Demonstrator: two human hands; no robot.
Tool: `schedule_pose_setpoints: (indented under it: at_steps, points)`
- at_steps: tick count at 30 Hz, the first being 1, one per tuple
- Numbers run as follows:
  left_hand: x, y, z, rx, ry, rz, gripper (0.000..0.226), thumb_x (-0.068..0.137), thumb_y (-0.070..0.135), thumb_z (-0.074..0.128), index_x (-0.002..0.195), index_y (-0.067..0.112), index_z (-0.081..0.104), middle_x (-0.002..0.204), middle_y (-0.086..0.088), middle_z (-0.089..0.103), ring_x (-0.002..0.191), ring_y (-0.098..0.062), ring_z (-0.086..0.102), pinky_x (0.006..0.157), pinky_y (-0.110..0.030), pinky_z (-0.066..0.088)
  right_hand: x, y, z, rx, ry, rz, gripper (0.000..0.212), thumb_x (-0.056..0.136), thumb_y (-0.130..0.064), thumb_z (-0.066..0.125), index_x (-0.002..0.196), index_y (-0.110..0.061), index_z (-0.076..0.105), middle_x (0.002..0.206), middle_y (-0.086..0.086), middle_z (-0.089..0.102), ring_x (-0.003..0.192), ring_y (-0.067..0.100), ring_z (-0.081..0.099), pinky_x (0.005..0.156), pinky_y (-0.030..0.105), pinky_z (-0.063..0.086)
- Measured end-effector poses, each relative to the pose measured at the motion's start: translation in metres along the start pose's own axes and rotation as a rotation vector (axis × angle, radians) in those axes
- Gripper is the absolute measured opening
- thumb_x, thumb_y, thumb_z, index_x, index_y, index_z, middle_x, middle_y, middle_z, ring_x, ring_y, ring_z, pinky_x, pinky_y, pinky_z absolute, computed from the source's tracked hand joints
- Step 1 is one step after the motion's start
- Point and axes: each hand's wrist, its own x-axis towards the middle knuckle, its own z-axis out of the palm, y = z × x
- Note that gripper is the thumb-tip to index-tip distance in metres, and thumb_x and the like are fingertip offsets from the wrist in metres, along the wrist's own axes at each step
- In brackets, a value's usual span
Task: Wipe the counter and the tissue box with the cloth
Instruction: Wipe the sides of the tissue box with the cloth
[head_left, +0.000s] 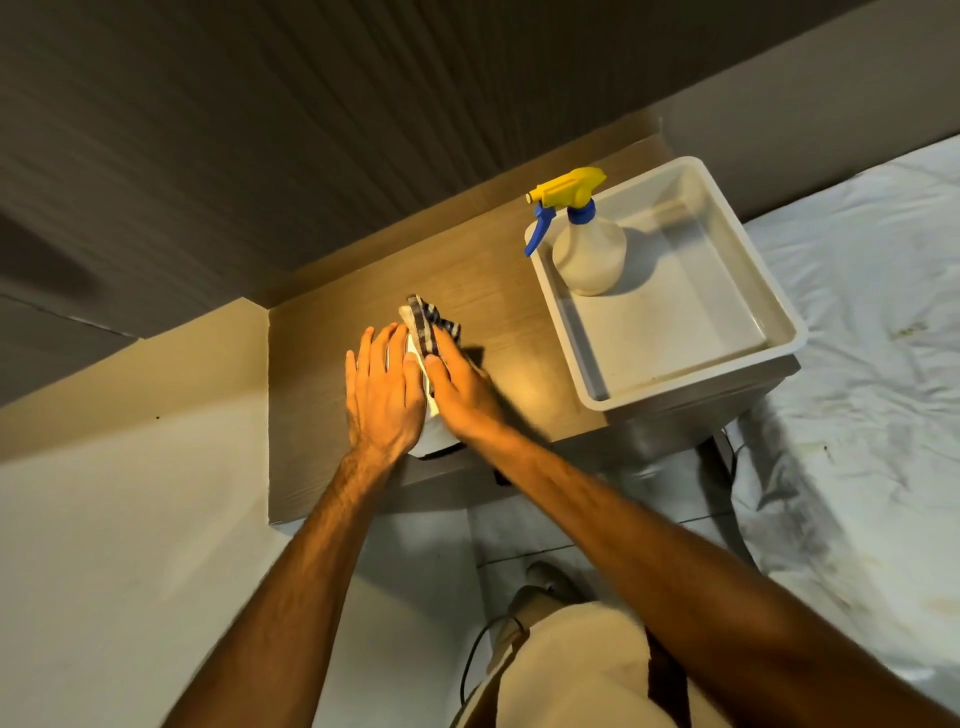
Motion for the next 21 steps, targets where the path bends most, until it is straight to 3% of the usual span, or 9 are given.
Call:
schedule_pose_setpoints:
  at_steps: [2, 5, 7, 10, 14, 18, 21]
  points:
    - [-0.001, 0.0, 0.001, 0.019, -0.006, -0.003, 0.065, 0.102, 0.041, 0.017, 0.159, 0.015, 0.034, 0.168, -0.008, 0.034, 0.161, -0.026, 0.018, 0.133, -0.052, 0.006, 0.021, -0.002, -0.009, -0.016, -0.053, 0.064, 0.044, 0.11, -0.035, 0.03, 0.153, -0.03, 0.038, 0.141, 0.016, 0.059, 0.122, 0.032, 0.062, 0.103, 0.048, 0.055]
    - [-0.001, 0.001, 0.0, 0.041, -0.005, 0.005, 0.063, 0.102, 0.038, 0.019, 0.159, 0.015, 0.034, 0.168, -0.008, 0.034, 0.161, -0.026, 0.018, 0.133, -0.051, 0.005, 0.009, 0.014, -0.015, -0.066, -0.049, 0.192, 0.047, 0.11, -0.037, 0.029, 0.156, -0.03, 0.032, 0.149, 0.015, 0.052, 0.133, 0.032, 0.054, 0.112, 0.047, 0.048]
    - [0.0, 0.001, 0.0, 0.036, 0.002, 0.007, 0.063, 0.102, 0.037, 0.019, 0.159, 0.015, 0.034, 0.167, -0.009, 0.035, 0.161, -0.027, 0.019, 0.133, -0.052, 0.006, -0.018, 0.025, -0.012, -0.075, -0.017, 0.205, 0.048, 0.11, -0.037, 0.03, 0.158, -0.032, 0.029, 0.153, 0.012, 0.049, 0.136, 0.03, 0.052, 0.107, 0.039, 0.047]
    - [0.001, -0.001, 0.0, 0.033, 0.001, 0.01, 0.064, 0.102, 0.038, 0.018, 0.159, 0.015, 0.034, 0.167, -0.009, 0.035, 0.161, -0.027, 0.019, 0.133, -0.053, 0.007, -0.035, 0.022, -0.001, -0.023, 0.03, 0.09, 0.048, 0.11, -0.034, 0.033, 0.158, -0.031, 0.031, 0.15, 0.011, 0.052, 0.125, 0.023, 0.057, 0.091, 0.024, 0.05]
    - [0.001, -0.003, 0.003, 0.027, 0.002, 0.013, 0.064, 0.103, 0.041, 0.015, 0.159, 0.015, 0.034, 0.168, -0.007, 0.034, 0.161, -0.025, 0.017, 0.133, -0.053, 0.007, 0.004, 0.0, -0.005, -0.003, -0.012, 0.038, 0.046, 0.11, -0.034, 0.033, 0.155, -0.029, 0.038, 0.144, 0.014, 0.058, 0.125, 0.03, 0.06, 0.096, 0.037, 0.053]
    - [0.003, -0.003, 0.004, 0.034, 0.011, 0.003, 0.063, 0.102, 0.04, 0.018, 0.158, 0.016, 0.036, 0.167, -0.007, 0.036, 0.161, -0.025, 0.019, 0.133, -0.052, 0.007, 0.009, 0.015, -0.016, -0.051, -0.022, 0.159, 0.046, 0.11, -0.035, 0.032, 0.155, -0.026, 0.038, 0.148, 0.014, 0.054, 0.133, 0.033, 0.056, 0.108, 0.044, 0.05]
    - [0.003, -0.005, 0.005, 0.036, 0.013, 0.009, 0.062, 0.102, 0.039, 0.02, 0.158, 0.017, 0.036, 0.167, -0.008, 0.036, 0.16, -0.027, 0.02, 0.133, -0.053, 0.007, -0.024, 0.033, -0.01, -0.088, 0.002, 0.194, 0.047, 0.11, -0.035, 0.033, 0.157, -0.03, 0.034, 0.15, 0.012, 0.053, 0.132, 0.028, 0.056, 0.102, 0.04, 0.053]
